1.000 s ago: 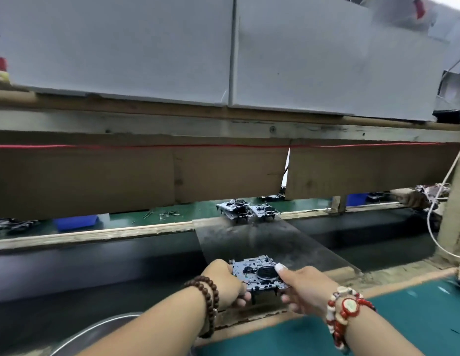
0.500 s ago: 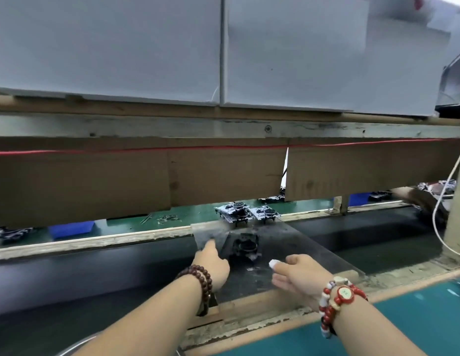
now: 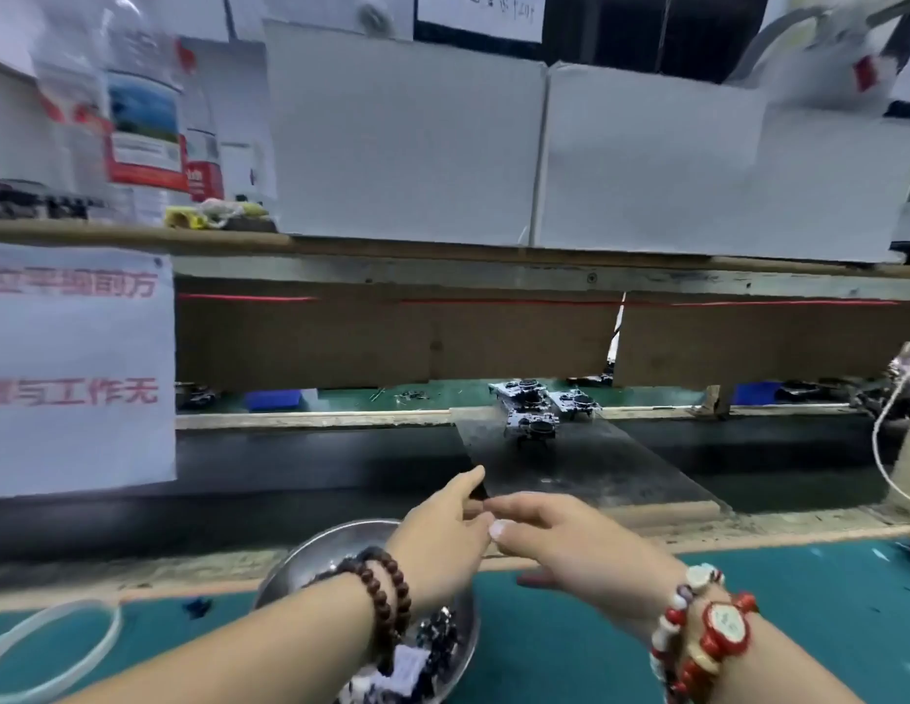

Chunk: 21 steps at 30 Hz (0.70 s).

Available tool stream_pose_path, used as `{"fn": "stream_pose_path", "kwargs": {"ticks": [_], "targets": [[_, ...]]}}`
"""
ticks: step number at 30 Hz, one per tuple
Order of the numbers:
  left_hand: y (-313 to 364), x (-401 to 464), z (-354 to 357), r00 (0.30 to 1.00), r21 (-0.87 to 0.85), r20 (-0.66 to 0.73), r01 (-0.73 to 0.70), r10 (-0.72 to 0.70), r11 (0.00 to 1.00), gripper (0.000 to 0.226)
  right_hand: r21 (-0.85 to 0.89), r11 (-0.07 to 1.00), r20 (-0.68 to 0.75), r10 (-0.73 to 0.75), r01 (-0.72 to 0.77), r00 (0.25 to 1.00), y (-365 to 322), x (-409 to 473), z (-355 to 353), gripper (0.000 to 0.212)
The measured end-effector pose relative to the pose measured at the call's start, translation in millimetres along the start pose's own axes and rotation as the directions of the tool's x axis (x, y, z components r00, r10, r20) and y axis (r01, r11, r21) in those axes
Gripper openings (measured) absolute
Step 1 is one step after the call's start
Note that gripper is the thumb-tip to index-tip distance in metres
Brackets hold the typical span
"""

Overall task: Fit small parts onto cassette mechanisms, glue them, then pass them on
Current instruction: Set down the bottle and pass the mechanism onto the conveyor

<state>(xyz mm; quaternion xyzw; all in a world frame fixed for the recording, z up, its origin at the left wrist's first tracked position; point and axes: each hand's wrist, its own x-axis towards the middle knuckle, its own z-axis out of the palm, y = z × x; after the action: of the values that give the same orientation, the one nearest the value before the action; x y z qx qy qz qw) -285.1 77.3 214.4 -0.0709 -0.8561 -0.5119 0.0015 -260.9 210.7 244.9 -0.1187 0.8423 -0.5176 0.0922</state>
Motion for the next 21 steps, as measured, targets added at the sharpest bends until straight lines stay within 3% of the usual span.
{"fn": "stream_pose_path", "kwargs": {"ticks": [3,7,10,13,17,21], "targets": [[2.3,-48.1,-26.5,0.999,0.095,-0.011,-0.029,0.030,0.995,0.055,-0.073,0.994,0.070,-0.072,0.077,0.995,-24.6,-29.4,26.0,0.022],[-7.5,-120.8,-62.3,0.997,0.361,-0.036,-0.049,0.067,0.931,0.053,-0.066,0.980,0.238,-0.169,0.190,0.956,-46.6,-68.6,74.8,0.029],[-22.4,-167.8,-83.3,0.996,0.481,-0.061,-0.027,0.064,0.876,0.047,-0.249,0.915,0.243,-0.257,0.317,0.935,-51.8,-81.7,116.1,0.027],[-40.8,-201.4,-108.7,0.995,0.608,-0.093,0.038,0.024,0.793,0.046,-0.411,0.836,0.203,-0.306,0.365,0.930,-57.5,-87.0,149.0,0.035],[-60.9,-230.7,-145.7,0.986,0.717,-0.126,0.164,-0.105,0.677,0.056,-0.454,0.810,0.242,-0.289,0.372,0.926,-66.9,-95.7,182.4,0.037],[-79.4,-253.7,-159.0,0.964,0.800,-0.057,0.200,-0.261,0.566,0.077,-0.483,0.812,0.311,-0.190,0.327,0.931,-56.4,-98.8,218.0,0.041]]}}
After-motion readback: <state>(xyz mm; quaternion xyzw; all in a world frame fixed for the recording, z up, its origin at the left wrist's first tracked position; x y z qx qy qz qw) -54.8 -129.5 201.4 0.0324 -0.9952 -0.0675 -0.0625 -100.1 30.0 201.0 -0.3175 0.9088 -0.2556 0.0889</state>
